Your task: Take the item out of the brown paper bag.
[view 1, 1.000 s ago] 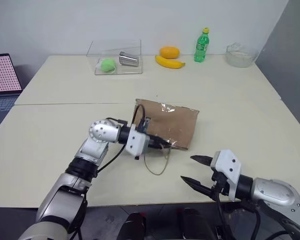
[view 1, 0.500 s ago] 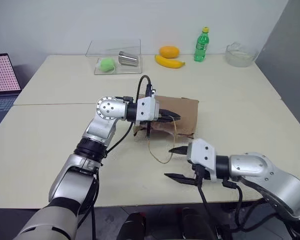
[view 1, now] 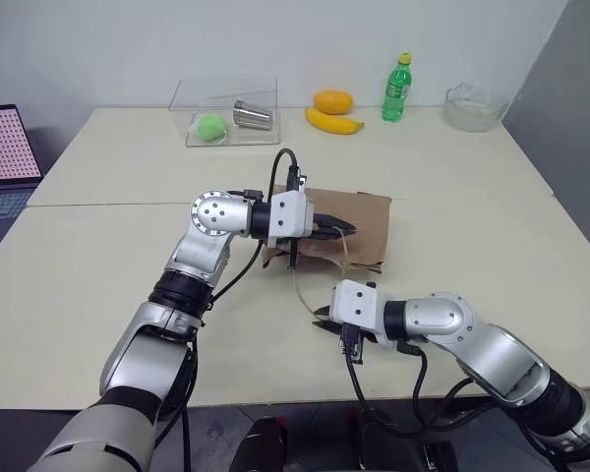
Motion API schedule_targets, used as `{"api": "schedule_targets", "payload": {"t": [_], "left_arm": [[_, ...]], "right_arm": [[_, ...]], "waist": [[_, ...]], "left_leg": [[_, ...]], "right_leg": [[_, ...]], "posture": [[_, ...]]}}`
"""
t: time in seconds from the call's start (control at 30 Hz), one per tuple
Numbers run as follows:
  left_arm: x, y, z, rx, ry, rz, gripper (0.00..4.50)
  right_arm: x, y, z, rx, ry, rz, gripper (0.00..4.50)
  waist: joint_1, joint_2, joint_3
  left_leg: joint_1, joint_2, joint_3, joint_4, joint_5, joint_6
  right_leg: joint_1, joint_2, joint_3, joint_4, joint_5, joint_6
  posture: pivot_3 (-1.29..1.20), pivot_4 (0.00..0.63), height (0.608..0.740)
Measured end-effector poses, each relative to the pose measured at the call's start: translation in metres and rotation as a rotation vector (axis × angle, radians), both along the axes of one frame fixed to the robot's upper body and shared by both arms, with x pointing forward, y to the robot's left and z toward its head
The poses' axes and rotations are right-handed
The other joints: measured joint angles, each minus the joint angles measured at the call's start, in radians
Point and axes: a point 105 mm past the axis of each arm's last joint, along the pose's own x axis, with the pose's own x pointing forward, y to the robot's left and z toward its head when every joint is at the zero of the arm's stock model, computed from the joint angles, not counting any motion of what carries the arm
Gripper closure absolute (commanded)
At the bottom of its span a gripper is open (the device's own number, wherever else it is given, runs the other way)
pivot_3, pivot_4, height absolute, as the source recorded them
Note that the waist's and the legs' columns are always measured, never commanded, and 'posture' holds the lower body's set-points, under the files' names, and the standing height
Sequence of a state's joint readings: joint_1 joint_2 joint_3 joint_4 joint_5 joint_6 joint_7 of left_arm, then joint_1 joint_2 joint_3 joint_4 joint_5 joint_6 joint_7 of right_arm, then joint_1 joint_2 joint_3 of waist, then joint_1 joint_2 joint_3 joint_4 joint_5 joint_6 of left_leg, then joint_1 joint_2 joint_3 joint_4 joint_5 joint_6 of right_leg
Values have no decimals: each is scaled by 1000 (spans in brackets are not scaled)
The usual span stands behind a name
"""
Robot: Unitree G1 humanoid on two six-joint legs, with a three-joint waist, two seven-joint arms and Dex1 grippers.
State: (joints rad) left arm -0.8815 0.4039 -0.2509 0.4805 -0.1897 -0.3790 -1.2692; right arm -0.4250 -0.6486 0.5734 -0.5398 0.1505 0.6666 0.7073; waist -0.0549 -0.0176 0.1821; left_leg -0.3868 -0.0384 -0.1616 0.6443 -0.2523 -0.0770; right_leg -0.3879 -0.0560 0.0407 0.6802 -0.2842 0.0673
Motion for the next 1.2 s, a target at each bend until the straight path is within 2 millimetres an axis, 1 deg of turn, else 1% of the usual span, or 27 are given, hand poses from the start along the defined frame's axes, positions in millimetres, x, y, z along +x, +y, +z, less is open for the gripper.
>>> {"api": "schedule_targets", "payload": {"t": [0.1,0.17,0.3,0.4,0.5,0.57,0.6,0.67,0.73,0.8,0.9,1.0,1.03,1.1,1.17,1.2], "left_arm": [[3,-3,4,-21,13,16,4500],[7,-6,11,-32,12,32,4500],[18,-9,26,-71,21,85,4500],[32,-13,36,-96,52,143,4500],[44,-16,53,-135,50,188,4500],[54,-11,74,-183,19,244,4500],[57,-9,85,-208,3,263,4500],[60,-8,96,-233,-11,279,4500],[65,-4,97,-250,1,301,4500],[68,-2,92,-249,24,315,4500],[66,-3,91,-241,39,293,4500],[60,-6,89,-219,60,240,4500],[56,-7,89,-210,68,220,4500],[48,-9,84,-191,86,169,4500],[43,-9,76,-174,118,141,4500],[42,-8,72,-170,135,135,4500]], "right_arm": [[-2,-7,-8,-37,2,0,4471],[-2,-12,-12,-65,0,2,4471],[-2,-26,-22,-133,3,-14,4471],[-1,-33,-25,-173,-15,-14,4471],[0,-39,-26,-204,-37,-16,4471],[-4,-39,-29,-214,-30,-1,4471],[-5,-40,-30,-219,-36,2,4471],[-6,-40,-30,-234,-47,8,4471],[-9,-41,-31,-238,-43,15,4471],[-9,-41,-32,-240,-50,15,4471],[-8,-41,-30,-232,-71,4,4471],[-3,-37,-29,-170,-73,-52,3890],[0,-35,-29,-147,-76,-74,3577],[5,-33,-23,-91,-84,-132,2794],[10,-33,-14,-45,-106,-179,2144],[10,-34,-8,-22,-112,-195,1715]], "waist": [[0,0,0],[0,0,0],[1,0,0],[2,-1,1],[2,-2,1],[1,-3,1],[0,-3,1],[0,-2,1],[1,-2,1],[1,-2,1],[1,-3,1],[-2,-3,1],[-3,-3,1],[-4,-3,1],[-2,-2,1],[-2,-2,1]], "left_leg": [[0,0,0,0,0,0],[0,0,0,0,0,0],[0,0,0,0,0,0],[-1,0,0,0,0,0],[-1,0,0,0,0,0],[-2,0,0,0,0,0],[-2,0,0,0,0,0],[-2,0,0,0,0,0],[-2,0,0,0,0,0],[-2,0,0,0,0,0],[-2,0,0,0,0,0],[-2,0,0,0,0,0],[-2,0,0,0,0,0],[-2,0,0,0,0,0],[-2,0,0,0,0,0],[-3,0,0,0,0,0]], "right_leg": [[0,0,0,0,0,0],[0,0,0,0,0,0],[0,0,0,0,0,0],[0,0,0,0,0,0],[0,0,0,0,0,1],[-1,0,-1,-1,-1,2],[-1,0,0,-1,-3,5],[-1,0,-1,-1,-3,5],[0,0,-1,-1,-3,5],[-1,0,-1,-1,-3,5],[-1,0,-1,0,-3,4],[-1,0,-1,0,-2,4],[-1,0,0,0,-2,4],[-1,0,0,1,0,1],[-1,0,0,1,0,1],[-1,0,0,0,0,1]], "posture": [[0,150,740],[0,150,740],[0,150,740],[0,150,740],[0,150,740],[0,150,740],[0,150,740],[0,150,740],[0,150,740],[0,150,740],[0,150,740],[0,150,740],[0,150,740],[0,150,740],[0,150,740],[0,150,740]]}}
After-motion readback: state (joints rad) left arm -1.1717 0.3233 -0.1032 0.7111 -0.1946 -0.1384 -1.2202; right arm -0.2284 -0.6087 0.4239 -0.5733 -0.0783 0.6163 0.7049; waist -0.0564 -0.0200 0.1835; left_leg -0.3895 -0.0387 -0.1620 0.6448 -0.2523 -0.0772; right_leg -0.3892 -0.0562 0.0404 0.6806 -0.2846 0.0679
